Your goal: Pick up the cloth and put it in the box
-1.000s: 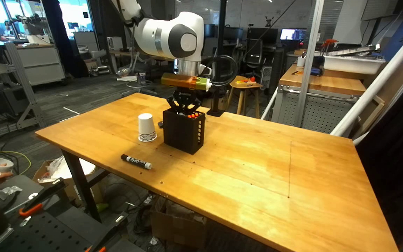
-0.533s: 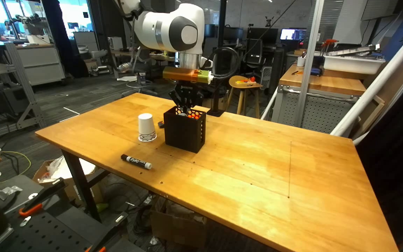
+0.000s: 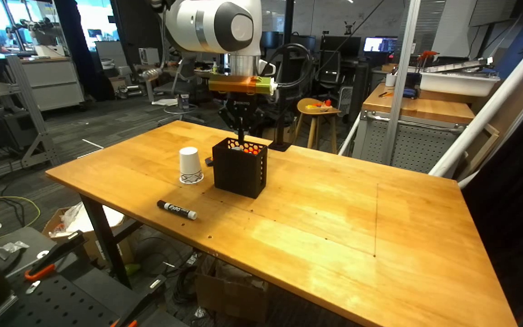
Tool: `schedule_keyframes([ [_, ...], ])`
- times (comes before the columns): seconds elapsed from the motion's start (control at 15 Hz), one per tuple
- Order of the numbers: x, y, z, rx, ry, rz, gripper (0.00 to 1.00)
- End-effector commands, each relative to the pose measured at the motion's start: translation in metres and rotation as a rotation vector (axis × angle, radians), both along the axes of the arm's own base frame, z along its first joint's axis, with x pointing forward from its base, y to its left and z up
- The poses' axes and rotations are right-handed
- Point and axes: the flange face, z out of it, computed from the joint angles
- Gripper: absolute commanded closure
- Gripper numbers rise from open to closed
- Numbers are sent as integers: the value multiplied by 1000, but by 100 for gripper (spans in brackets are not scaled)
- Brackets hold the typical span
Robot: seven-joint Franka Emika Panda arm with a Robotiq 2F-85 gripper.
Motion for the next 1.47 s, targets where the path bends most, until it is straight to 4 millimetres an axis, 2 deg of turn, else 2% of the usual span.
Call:
schedule_keyframes([
  [0.0,-17,-5,15,-26,-18,-9,100],
  [0.33,-23,-3,13,-23,-13,-9,100],
  [0.8,-26,-2,-6,-10,15,-18,100],
  [1.2,-21,1,-15,4,23,-31,100],
  [1.4,-17,4,-13,9,23,-25,100],
])
